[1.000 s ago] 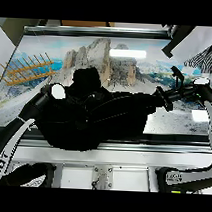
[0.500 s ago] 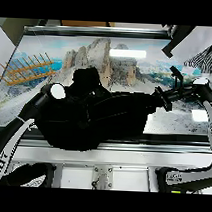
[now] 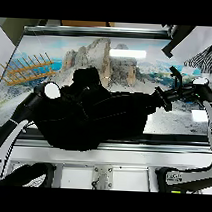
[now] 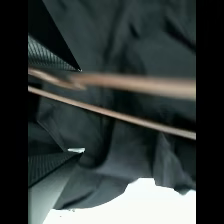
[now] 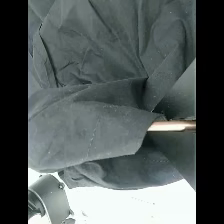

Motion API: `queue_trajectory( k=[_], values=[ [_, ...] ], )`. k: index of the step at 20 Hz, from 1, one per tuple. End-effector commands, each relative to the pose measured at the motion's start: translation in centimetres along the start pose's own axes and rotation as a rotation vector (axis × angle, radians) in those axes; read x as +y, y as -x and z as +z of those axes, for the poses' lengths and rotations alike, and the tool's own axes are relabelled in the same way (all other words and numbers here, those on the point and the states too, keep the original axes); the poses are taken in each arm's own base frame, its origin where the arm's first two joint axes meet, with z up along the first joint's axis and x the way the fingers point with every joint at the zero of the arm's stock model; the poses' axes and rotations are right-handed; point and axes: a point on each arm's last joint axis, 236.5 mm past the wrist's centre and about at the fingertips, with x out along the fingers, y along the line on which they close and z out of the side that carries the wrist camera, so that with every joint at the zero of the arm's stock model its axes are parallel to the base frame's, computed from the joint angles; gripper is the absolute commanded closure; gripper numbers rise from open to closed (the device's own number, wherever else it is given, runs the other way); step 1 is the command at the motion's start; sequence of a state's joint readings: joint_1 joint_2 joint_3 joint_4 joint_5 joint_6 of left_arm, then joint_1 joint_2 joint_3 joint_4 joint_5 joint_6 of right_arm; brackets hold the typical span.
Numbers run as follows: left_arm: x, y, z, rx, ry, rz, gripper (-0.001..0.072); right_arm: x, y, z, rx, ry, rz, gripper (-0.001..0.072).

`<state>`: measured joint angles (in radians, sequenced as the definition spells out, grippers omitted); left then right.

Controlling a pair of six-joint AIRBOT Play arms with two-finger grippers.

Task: Fold the clothes and pants, and hang the long-sleeved shirts on hangers.

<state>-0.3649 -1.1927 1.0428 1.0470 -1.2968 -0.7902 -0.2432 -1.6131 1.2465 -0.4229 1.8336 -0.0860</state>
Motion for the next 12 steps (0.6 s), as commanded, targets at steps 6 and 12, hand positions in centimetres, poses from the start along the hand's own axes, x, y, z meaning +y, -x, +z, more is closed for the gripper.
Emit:
queue_trajectory(
  k=[6, 12],
  values=[
    [6.4, 8.1, -0.6, -0.222, 0.375, 0.230, 0.0210, -1.0, 0.4, 2.3, -0.058, 0.036, -0.076, 0.0704],
    [7.5, 13.0, -0.6, -0.388, 0.631, 0.339, 0.0211, -2.1, 2.9, 9.9, -0.214, 0.068, -0.322, 0.0704]
  ],
)
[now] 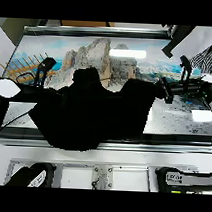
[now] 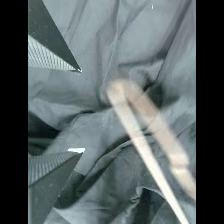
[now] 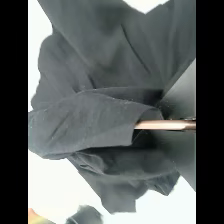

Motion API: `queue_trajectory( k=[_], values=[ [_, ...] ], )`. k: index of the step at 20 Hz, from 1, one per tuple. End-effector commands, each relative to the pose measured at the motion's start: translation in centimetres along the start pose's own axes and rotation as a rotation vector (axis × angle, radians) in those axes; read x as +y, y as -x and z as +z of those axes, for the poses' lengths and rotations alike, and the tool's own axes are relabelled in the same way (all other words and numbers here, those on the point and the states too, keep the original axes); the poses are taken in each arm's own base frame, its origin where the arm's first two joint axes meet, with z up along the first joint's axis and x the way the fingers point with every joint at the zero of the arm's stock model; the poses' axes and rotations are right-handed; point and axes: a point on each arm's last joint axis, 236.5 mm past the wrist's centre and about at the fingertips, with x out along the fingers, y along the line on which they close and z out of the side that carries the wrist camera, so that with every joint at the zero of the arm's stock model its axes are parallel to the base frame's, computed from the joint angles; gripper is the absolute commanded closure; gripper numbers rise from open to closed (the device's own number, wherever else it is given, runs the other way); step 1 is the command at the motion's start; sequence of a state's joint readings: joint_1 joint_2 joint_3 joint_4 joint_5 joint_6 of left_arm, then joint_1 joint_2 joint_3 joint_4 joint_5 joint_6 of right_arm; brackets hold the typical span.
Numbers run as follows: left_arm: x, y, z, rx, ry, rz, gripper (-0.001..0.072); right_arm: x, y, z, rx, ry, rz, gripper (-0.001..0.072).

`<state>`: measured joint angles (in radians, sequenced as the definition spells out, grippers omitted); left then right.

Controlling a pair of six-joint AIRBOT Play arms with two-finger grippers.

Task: Fold the clothes and pants, and hang the long-sleeved shirts on hangers.

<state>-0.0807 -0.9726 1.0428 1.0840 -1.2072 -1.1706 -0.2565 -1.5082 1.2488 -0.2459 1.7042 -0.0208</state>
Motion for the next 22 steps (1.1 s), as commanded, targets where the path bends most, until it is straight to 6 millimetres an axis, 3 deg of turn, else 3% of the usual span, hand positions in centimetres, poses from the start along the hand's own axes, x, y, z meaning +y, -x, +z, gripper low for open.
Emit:
queue_trajectory(
  k=[1, 4, 6, 10, 17, 22],
  values=[
    [0.4, 1.2, 1.1, -0.069, 0.157, 0.061, 0.0211, -1.4, 0.8, 4.2, -0.062, 0.016, -0.173, 0.0704],
    [-1.3, -1.2, 0.8, -0.031, 0.236, 0.112, 0.0211, -1.0, 1.3, 6.1, -0.069, 0.032, -0.243, 0.0704],
    [-3.5, -3.8, 0.7, -0.009, 0.293, 0.113, 0.0209, -0.6, 1.4, 6.6, -0.064, 0.052, -0.254, 0.0705],
    [-7.5, -7.7, 2.7, -0.075, 0.442, 0.036, 0.0209, -0.7, 1.4, 5.7, -0.024, 0.049, -0.259, 0.0704],
    [-8.6, -10.2, 3.9, -0.098, 0.615, -0.033, 0.0209, -0.6, 1.3, 5.6, -0.020, 0.049, -0.255, 0.0704],
    [-8.4, -12.5, 2.7, -0.038, 0.635, -0.017, 0.0210, -0.6, 1.3, 5.6, -0.020, 0.049, -0.255, 0.0704]
  ],
)
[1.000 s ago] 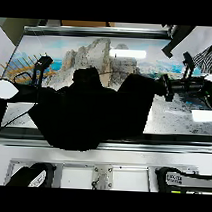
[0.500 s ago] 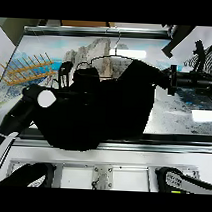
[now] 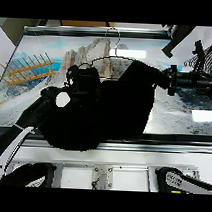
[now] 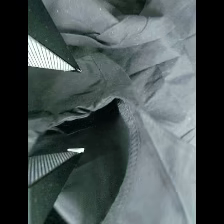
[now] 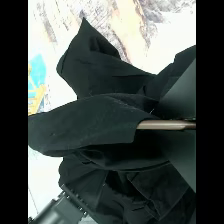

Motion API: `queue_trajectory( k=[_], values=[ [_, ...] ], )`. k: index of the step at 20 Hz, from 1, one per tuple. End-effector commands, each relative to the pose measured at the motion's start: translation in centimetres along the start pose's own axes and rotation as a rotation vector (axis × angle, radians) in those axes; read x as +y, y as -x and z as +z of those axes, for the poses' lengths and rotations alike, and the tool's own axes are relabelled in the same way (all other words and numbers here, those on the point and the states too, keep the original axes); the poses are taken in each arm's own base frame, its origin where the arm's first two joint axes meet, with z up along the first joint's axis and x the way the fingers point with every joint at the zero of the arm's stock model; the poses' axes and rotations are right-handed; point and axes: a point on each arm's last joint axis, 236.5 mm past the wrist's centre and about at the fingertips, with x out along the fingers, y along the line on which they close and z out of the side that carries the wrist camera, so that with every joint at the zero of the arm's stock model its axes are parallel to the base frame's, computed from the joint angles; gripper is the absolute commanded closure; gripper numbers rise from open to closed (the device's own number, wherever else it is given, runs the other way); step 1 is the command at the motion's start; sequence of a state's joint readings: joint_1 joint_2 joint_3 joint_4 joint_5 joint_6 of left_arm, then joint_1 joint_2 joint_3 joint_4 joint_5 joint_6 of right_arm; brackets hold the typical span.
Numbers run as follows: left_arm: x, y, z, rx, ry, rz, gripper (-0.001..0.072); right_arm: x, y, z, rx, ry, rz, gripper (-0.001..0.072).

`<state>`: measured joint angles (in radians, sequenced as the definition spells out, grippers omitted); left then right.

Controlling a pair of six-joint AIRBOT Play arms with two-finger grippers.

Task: Fold the clothes and pants, and hang the long-sleeved shirts on hangers.

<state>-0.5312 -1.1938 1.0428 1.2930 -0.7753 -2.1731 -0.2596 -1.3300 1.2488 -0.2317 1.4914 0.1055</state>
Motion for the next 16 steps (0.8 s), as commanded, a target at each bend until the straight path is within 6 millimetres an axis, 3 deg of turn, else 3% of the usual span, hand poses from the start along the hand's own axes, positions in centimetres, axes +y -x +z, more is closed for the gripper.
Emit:
queue_trajectory(
  k=[1, 2, 3, 4, 5, 11, 16],
  values=[
    [-0.3, -1.7, -0.8, 0.031, 0.038, -0.008, 0.0210, 0.1, 0.0, 0.0, 0.000, 0.001, 0.001, 0.0704],
    [-0.1, -2.3, -1.2, 0.044, 0.035, 0.001, 0.0216, 0.1, 0.0, 0.1, 0.000, 0.002, 0.001, 0.0704],
    [0.1, -2.8, -1.8, 0.061, 0.032, 0.012, 0.0358, 0.1, 0.0, 0.1, 0.000, 0.001, 0.002, 0.0704],
    [0.5, -3.1, -2.0, 0.071, 0.027, 0.028, 0.0605, 0.1, 0.0, 0.1, 0.000, -0.021, 0.001, 0.0704],
    [0.9, -3.0, -1.9, 0.074, 0.022, 0.036, 0.0696, 0.1, 0.1, 0.2, -0.001, -0.052, -0.002, 0.0705],
    [5.7, 1.0, 1.3, 0.065, 0.062, 0.110, 0.0696, 2.1, 1.2, 2.0, -0.023, -0.082, 0.017, 0.0706],
    [8.8, 2.2, 3.8, 0.030, 0.094, 0.141, 0.0696, 4.0, 1.4, 2.5, -0.008, -0.100, 0.057, 0.0706]
  ],
)
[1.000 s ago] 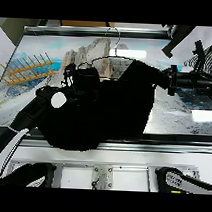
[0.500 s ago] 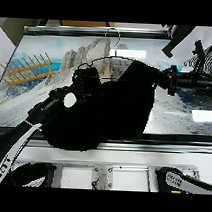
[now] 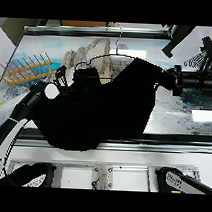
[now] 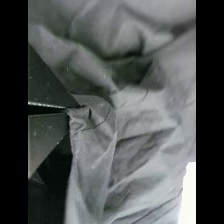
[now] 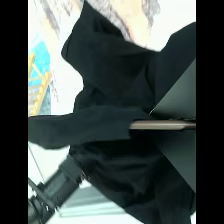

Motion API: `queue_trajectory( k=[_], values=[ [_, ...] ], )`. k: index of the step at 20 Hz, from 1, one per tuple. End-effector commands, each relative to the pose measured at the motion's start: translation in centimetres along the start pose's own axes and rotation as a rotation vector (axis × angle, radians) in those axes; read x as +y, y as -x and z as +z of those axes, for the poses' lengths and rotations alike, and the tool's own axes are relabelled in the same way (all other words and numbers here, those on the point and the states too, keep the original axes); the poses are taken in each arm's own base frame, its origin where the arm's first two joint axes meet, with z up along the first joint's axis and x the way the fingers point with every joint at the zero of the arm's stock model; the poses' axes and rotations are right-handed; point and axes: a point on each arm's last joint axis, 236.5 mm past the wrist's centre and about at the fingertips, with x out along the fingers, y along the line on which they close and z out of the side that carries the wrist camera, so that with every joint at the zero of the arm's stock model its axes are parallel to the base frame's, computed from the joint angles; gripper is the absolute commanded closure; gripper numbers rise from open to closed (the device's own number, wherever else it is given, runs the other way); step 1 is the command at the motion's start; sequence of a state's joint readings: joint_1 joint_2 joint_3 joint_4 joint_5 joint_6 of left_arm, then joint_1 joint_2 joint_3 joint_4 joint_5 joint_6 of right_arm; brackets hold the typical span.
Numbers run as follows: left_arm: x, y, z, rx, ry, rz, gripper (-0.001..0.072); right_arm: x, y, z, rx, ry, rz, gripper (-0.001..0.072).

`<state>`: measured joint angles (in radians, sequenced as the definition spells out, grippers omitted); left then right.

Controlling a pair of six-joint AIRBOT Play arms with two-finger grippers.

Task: Fold the clothes and pants, and hang the long-sleeved shirts on hangers.

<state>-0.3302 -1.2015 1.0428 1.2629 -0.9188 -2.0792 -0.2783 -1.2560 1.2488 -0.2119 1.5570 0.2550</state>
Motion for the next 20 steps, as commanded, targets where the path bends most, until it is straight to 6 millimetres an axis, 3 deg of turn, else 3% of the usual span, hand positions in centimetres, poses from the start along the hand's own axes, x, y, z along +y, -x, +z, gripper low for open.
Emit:
queue_trajectory(
  k=[1, 6, 9, 14, 17, 20],
  values=[
    [2.1, 0.8, 1.4, -0.013, 0.004, 0.026, 0.0696, 1.4, 0.2, 0.1, 0.015, -0.018, 0.032, 0.0706],
    [2.6, 1.8, 3.3, -0.050, -0.011, 0.025, 0.0696, 2.7, 0.3, -0.8, 0.052, -0.058, 0.086, 0.0706],
    [1.6, 2.8, 4.5, -0.082, -0.046, 0.007, 0.0696, 2.3, 0.3, -1.9, 0.099, -0.079, 0.070, 0.0705],
    [1.1, 3.6, 4.6, -0.090, -0.075, 0.000, 0.0696, 1.8, 0.5, -3.6, 0.170, -0.080, 0.047, 0.0706],
    [0.2, 5.6, 4.8, -0.135, -0.108, -0.028, 0.0696, 1.7, 0.3, -4.5, 0.164, -0.076, 0.055, 0.0706],
    [-1.2, 9.1, 4.9, -0.205, -0.144, -0.071, 0.0697, 2.3, -0.4, -5.4, 0.096, -0.139, 0.098, 0.0706]
  ],
)
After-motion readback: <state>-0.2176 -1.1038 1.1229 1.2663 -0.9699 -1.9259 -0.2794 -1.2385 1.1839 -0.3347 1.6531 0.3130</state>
